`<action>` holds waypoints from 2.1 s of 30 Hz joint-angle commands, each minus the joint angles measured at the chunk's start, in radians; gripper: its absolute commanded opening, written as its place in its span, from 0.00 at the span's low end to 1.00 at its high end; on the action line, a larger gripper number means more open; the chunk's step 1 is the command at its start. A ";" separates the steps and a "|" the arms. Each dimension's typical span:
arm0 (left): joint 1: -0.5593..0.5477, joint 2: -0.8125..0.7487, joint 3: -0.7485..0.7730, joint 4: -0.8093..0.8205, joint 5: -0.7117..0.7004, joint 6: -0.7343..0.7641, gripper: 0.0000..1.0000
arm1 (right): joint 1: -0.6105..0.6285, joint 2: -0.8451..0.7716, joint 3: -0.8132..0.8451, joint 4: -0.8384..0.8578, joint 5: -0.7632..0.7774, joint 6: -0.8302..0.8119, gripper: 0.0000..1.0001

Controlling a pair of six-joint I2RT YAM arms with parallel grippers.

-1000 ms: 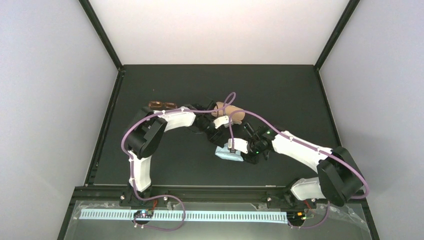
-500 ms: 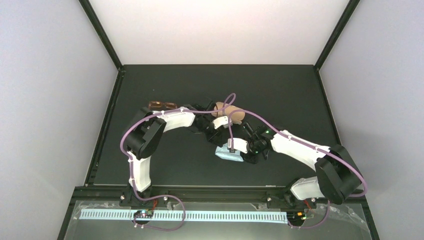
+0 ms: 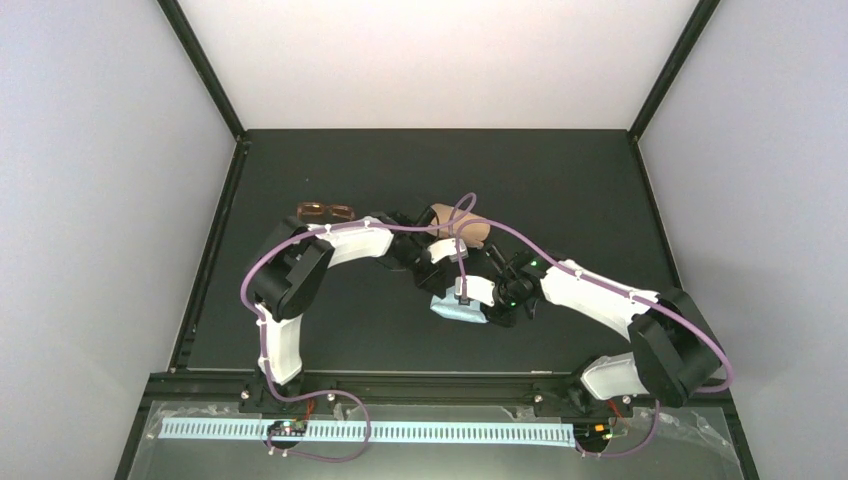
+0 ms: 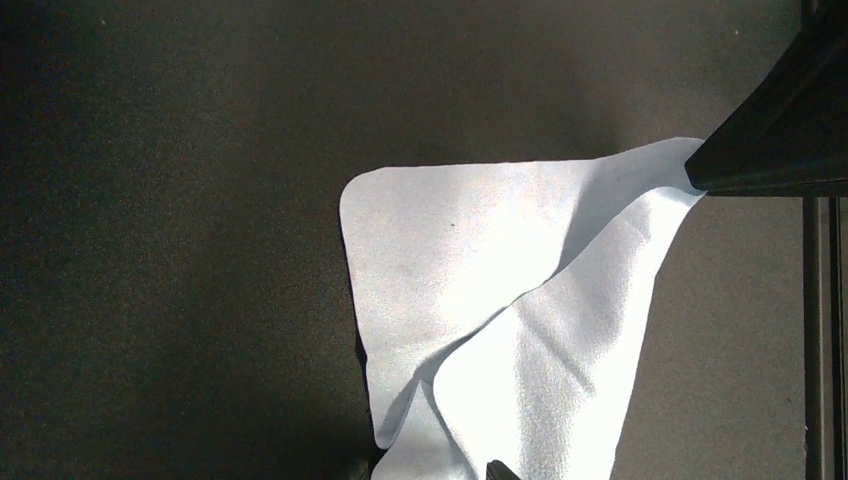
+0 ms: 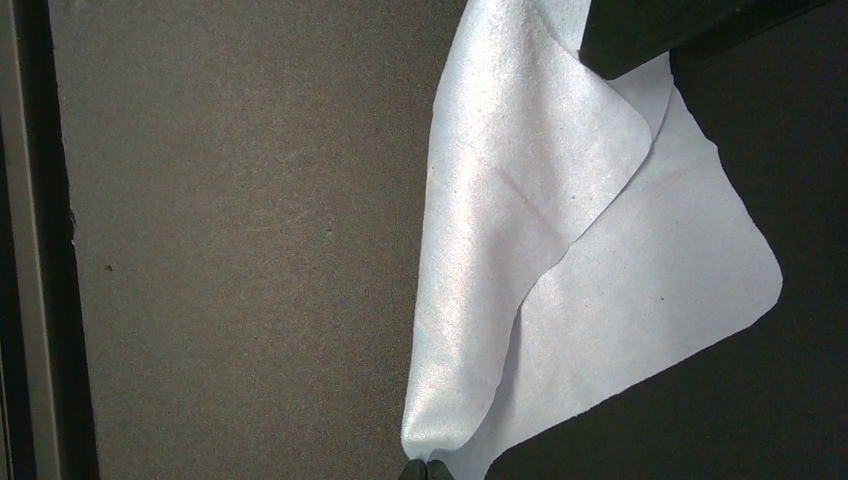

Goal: Organize the sunglasses

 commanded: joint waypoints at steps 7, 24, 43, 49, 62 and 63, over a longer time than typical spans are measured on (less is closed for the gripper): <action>-0.017 0.017 -0.018 -0.061 -0.040 -0.007 0.20 | 0.006 0.014 0.032 0.013 0.014 0.008 0.01; -0.017 -0.026 -0.010 -0.047 -0.009 -0.018 0.06 | 0.006 0.013 0.041 0.012 0.017 0.007 0.01; 0.022 -0.133 -0.050 -0.037 0.120 0.013 0.02 | -0.011 -0.055 0.090 -0.014 -0.030 0.027 0.01; 0.041 -0.178 -0.074 -0.025 0.166 0.041 0.02 | -0.040 -0.073 0.117 -0.031 -0.047 0.029 0.01; 0.085 -0.131 -0.050 0.002 0.086 0.010 0.01 | -0.066 -0.077 0.164 -0.108 -0.129 0.001 0.01; 0.084 -0.116 -0.040 -0.005 0.066 -0.001 0.02 | -0.066 -0.080 0.162 -0.110 -0.125 0.002 0.01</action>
